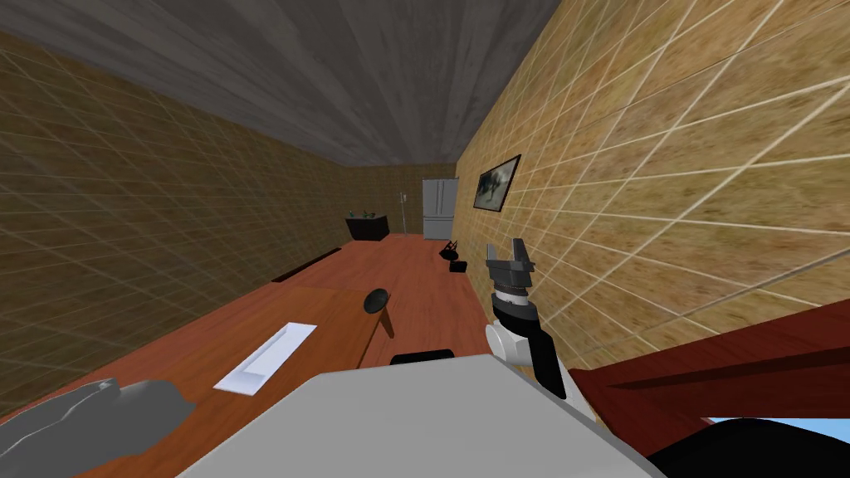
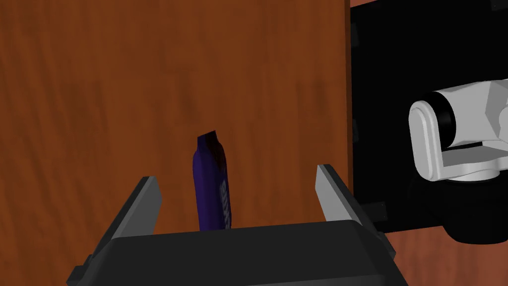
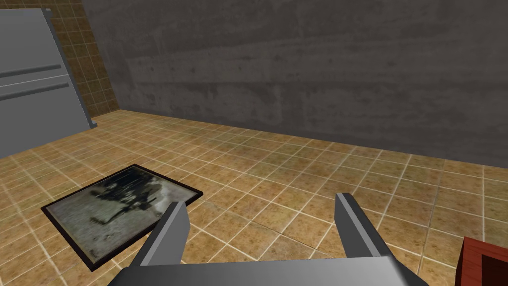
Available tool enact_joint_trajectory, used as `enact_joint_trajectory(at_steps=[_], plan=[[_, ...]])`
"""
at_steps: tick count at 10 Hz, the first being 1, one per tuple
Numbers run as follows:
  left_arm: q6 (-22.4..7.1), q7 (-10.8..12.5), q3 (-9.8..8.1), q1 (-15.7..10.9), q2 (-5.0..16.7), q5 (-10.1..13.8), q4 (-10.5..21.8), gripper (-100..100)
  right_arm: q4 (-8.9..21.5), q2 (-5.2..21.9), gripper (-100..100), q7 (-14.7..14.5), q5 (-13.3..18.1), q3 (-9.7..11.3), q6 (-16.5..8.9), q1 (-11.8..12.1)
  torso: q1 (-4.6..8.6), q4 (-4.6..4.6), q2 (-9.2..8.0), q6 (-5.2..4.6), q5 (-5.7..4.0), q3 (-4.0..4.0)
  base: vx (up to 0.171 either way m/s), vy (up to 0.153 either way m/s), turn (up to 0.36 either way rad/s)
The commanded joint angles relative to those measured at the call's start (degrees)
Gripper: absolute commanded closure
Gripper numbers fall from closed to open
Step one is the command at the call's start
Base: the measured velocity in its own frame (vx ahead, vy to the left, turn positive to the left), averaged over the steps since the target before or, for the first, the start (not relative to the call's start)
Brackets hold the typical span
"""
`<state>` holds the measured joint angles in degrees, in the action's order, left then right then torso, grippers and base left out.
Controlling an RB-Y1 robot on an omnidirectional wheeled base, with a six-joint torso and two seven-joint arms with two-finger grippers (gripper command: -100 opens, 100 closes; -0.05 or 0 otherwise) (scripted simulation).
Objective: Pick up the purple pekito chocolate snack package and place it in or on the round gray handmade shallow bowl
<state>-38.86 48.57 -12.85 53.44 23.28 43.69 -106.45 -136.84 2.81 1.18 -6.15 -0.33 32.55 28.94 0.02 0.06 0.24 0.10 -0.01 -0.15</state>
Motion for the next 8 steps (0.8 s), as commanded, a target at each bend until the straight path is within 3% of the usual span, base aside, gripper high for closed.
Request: enact_joint_trajectory(at_steps=[1,8], plan=[[-2.57,0.59,-0.59,1.24,1.02,1.91,1.92,-100,0.00,0.00,0,0.00,0.00,0.00,0.00,0.00,0.00,0.00,0.00,0.00,0.00,0.00,0.046,0.041,-0.194],[-8.79,1.55,-2.15,6.05,3.78,7.67,6.73,-100,0.00,0.00,0,0.00,0.00,0.00,0.00,0.01,0.00,0.00,0.03,0.02,0.00,-0.01,0.039,0.039,-0.126]])
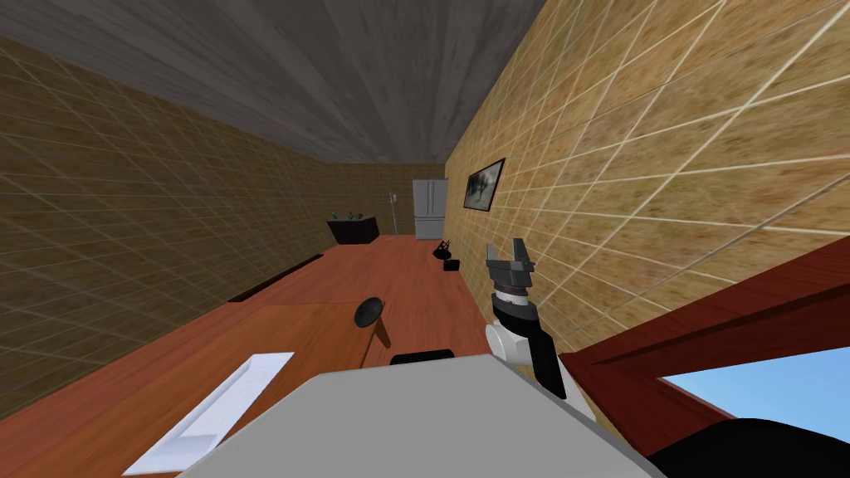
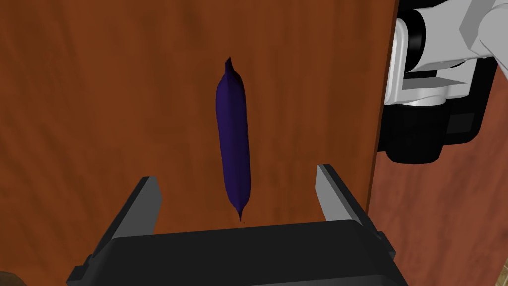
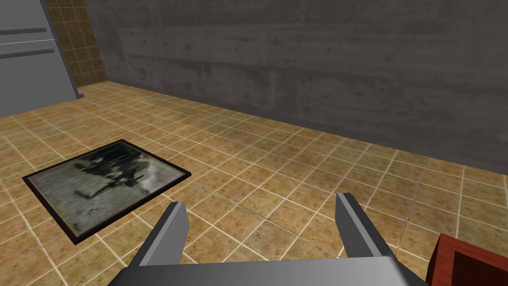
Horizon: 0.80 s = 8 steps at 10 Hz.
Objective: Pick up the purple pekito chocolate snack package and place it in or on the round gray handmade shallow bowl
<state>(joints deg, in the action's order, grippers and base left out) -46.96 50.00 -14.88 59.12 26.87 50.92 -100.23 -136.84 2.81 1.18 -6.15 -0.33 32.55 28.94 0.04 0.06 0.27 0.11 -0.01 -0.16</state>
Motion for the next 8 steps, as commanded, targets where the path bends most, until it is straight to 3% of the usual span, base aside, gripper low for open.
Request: enact_joint_trajectory(at_steps=[1,2,3,6,7,8], plan=[[0.00,0.00,0.00,0.00,0.00,0.00,0.00,-100,0.00,0.00,0,0.00,0.00,0.00,0.00,0.00,0.00,0.00,0.00,0.00,0.00,0.00,0.013,0.019,-0.023],[-0.21,0.01,-0.04,0.06,0.06,0.12,0.10,0,0.00,0.00,0,0.00,0.00,0.00,0.00,0.00,0.07,-0.01,-0.05,0.02,-0.01,0.03,0.000,0.000,0.000],[0.48,-0.69,0.46,-1.08,-0.69,-0.41,1.70,-100,0.00,0.00,0,0.00,0.00,0.00,0.00,0.00,0.13,-0.02,-0.09,0.01,-0.02,0.05,0.003,0.013,0.005],[1.82,-2.09,1.44,-3.35,-2.17,-1.43,4.92,-100,0.00,0.00,0,0.00,0.00,0.00,0.00,0.00,0.06,-0.03,-0.12,0.01,0.00,0.07,0.000,0.026,0.004],[1.40,-1.55,1.25,-2.84,-1.95,-1.41,4.01,-100,0.00,0.00,0,0.00,0.00,0.00,0.00,0.00,0.06,-0.03,-0.11,0.01,0.00,0.07,0.002,0.011,-0.002],[1.48,-1.65,1.27,-2.91,-1.98,-1.43,4.13,100,0.00,0.00,0,0.00,0.00,0.00,0.00,0.00,0.11,-0.03,-0.12,0.02,-0.02,0.07,0.000,0.000,0.000]])
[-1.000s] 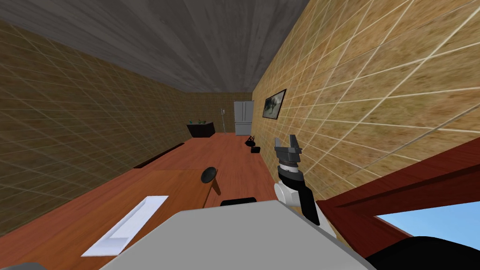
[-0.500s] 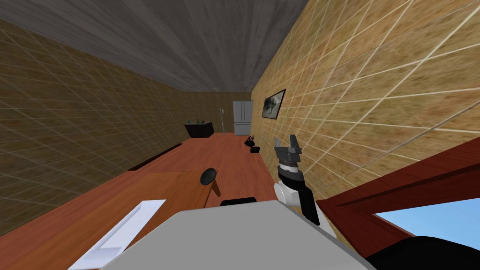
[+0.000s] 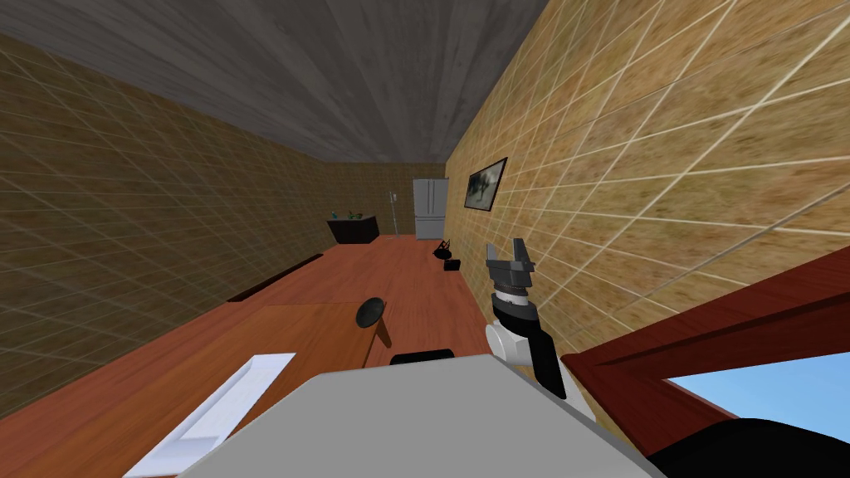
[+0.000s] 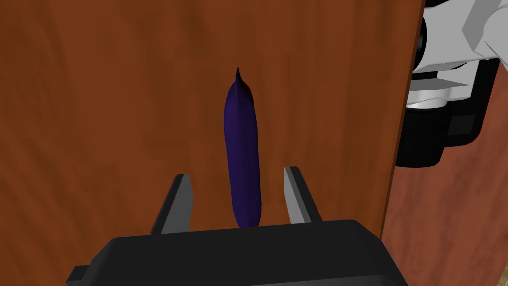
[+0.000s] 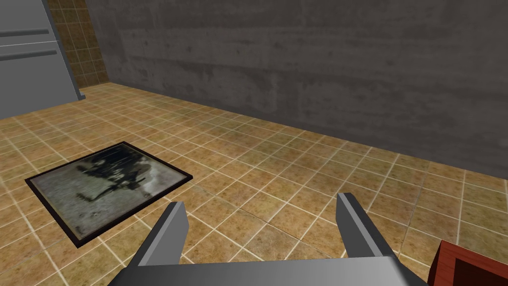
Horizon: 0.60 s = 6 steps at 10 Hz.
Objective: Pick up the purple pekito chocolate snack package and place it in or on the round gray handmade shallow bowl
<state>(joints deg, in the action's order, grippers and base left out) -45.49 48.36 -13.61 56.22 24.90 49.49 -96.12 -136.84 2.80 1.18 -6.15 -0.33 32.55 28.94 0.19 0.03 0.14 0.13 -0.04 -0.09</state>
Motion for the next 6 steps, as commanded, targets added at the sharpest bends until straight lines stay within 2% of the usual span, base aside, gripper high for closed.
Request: enact_joint_trajectory(at_steps=[1,4,5,6], plan=[[0.00,0.00,0.00,0.00,0.00,0.00,0.00,100,0.00,0.00,0,0.00,0.00,0.00,0.00,0.00,0.00,0.00,0.00,0.00,0.00,0.00,0.000,0.000,0.000],[-0.06,0.04,0.05,0.02,-0.05,0.05,-0.01,100,0.00,0.00,0,0.00,0.00,0.00,0.00,0.00,-0.10,-0.01,-0.01,-0.03,0.02,0.01,0.000,0.000,0.000],[-0.06,0.04,0.05,0.02,-0.05,0.05,-0.01,0,0.00,0.00,0,0.00,0.00,0.00,0.00,0.00,-0.11,-0.01,-0.01,-0.03,0.02,0.01,0.000,0.000,0.000],[-0.77,0.72,-0.65,1.44,1.04,0.86,-1.88,100,0.00,0.00,0,0.00,0.00,0.00,0.00,0.00,-0.11,-0.01,-0.01,-0.03,0.02,0.01,-0.002,-0.021,-0.011]])
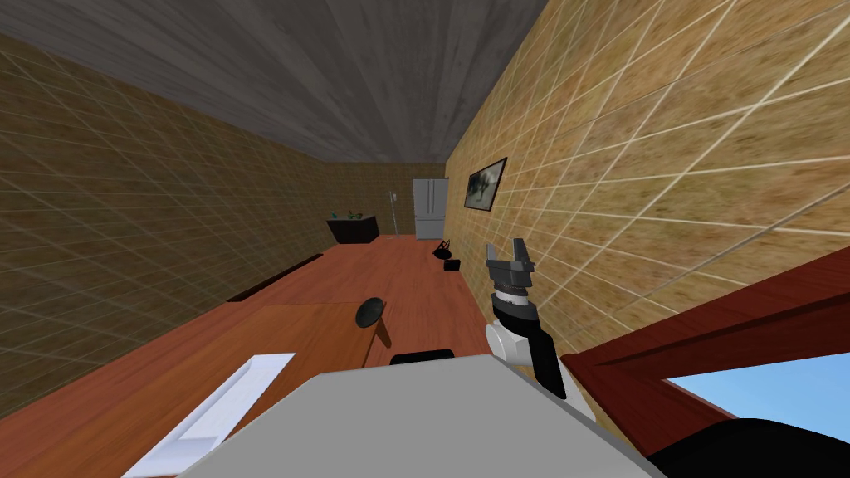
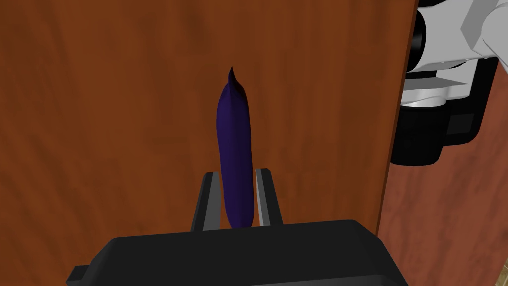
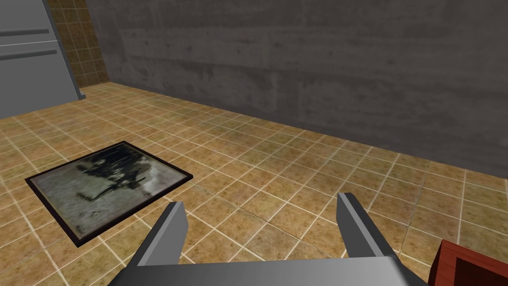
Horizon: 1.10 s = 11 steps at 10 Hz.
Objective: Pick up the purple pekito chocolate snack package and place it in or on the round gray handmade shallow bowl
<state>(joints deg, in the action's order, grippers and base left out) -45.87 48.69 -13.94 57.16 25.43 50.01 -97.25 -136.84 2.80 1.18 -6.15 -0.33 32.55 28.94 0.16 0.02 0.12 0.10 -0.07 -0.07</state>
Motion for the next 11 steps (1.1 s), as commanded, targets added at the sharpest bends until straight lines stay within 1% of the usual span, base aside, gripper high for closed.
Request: enact_joint_trajectory(at_steps=[1,2,3,4,5,6,8,11], plan=[[-0.84,0.85,-0.65,1.26,1.00,0.67,-1.81,100,0.00,0.00,0,0.00,0.00,0.00,0.00,0.00,0.00,0.00,0.00,0.00,0.00,0.00,-0.003,-0.033,-0.006],[-1.28,1.31,-0.97,2.01,1.50,1.01,-2.89,100,0.00,0.00,0,0.00,0.00,0.00,0.00,0.00,0.06,0.00,0.00,0.00,-0.01,0.00,0.000,-0.030,-0.003],[-1.01,0.99,-0.83,1.78,1.18,0.77,-2.55,100,0.00,0.00,0,0.00,0.00,0.00,0.00,0.00,0.08,0.00,0.01,0.01,-0.01,0.00,0.000,-0.012,0.001],[-1.16,1.14,-0.88,1.89,1.23,0.78,-2.75,0,0.00,0.00,0,0.00,0.00,0.00,0.00,0.00,0.01,0.00,0.01,0.02,0.02,0.00,0.000,0.000,0.000],[0.10,0.60,-1.49,-0.25,1.12,-0.10,-3.62,100,0.00,0.00,0,0.00,0.00,0.00,0.00,0.00,-0.03,0.00,0.01,0.02,0.03,-0.01,0.031,-0.063,0.003],[0.46,0.44,-1.65,-0.85,1.09,-0.36,-3.84,100,0.00,0.00,0,0.00,0.00,0.00,0.00,0.00,0.15,-0.04,0.18,-0.09,0.01,-0.06,0.066,-0.093,-0.014],[2.00,-0.24,-2.39,-3.47,0.95,-1.47,-4.83,100,0.00,0.00,0,0.00,0.00,0.00,0.00,0.01,0.26,0.00,0.38,-0.12,-0.07,-0.18,0.075,-0.068,-0.013],[3.10,-0.72,-2.92,-5.34,0.85,-2.26,-5.56,100,0.00,0.00,0,0.00,0.00,0.00,0.00,0.01,0.25,0.00,0.30,-0.09,-0.09,-0.15,0.053,-0.056,-0.005]])
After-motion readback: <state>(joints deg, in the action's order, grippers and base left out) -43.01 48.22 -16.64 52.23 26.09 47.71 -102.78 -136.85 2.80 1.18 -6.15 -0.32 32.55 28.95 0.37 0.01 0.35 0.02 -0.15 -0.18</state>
